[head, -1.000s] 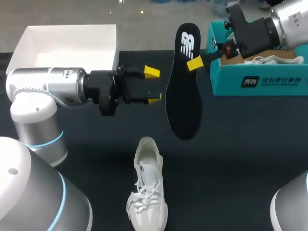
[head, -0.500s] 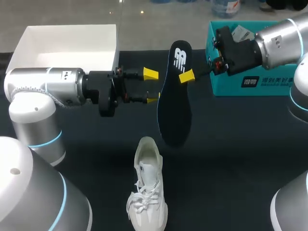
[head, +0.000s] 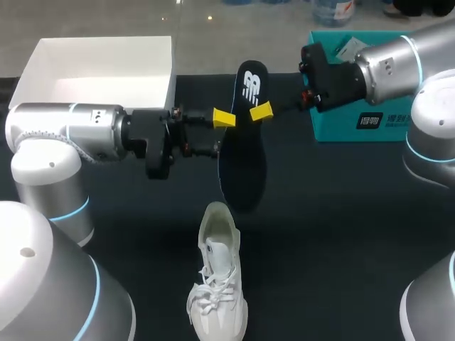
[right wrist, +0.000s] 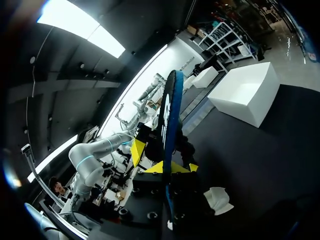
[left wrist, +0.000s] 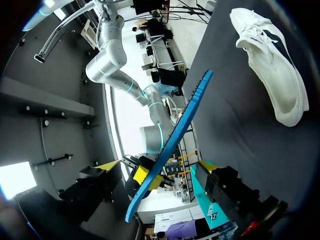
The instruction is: Take the shoe out of the shoebox, open the shoe tongue, remove and reinsert the insole, then place the shoe into the shoebox
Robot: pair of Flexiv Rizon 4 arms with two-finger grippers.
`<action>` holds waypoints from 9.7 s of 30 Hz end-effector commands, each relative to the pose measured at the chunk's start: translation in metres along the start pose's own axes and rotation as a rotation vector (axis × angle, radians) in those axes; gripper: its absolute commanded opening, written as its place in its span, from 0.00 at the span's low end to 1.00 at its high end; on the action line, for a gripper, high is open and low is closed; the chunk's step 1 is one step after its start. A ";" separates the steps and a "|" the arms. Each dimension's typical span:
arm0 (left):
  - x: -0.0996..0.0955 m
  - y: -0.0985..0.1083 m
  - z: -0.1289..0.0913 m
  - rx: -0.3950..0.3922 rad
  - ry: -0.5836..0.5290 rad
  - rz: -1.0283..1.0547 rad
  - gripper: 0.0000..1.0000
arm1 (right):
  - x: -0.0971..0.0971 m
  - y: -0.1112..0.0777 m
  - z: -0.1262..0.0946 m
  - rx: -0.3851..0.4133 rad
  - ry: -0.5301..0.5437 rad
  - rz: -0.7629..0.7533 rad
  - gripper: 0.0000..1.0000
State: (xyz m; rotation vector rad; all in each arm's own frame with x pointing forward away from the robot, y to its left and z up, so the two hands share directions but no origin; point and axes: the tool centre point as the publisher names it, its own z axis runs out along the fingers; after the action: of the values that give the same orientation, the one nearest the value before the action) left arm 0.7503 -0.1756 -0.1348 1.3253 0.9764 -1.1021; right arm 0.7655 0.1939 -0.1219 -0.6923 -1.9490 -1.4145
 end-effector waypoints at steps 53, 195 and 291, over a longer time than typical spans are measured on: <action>0.036 0.009 -0.011 -0.025 0.100 -0.109 0.00 | 0.049 0.030 -0.032 0.530 -0.682 -0.482 1.00; 0.047 -0.001 -0.061 0.131 0.260 -2.361 0.00 | 0.104 0.051 -0.070 0.610 -0.775 -0.491 1.00; 0.060 0.048 -0.059 -0.162 -0.008 -2.931 0.00 | 0.117 0.048 -0.058 0.601 -0.887 -0.447 1.00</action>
State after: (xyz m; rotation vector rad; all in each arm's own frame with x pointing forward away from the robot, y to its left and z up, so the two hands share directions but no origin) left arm 0.8146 -0.1233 -0.1837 -1.6148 2.6198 -2.4088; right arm 0.7309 0.1592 0.0098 -0.6657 -3.1882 -0.6450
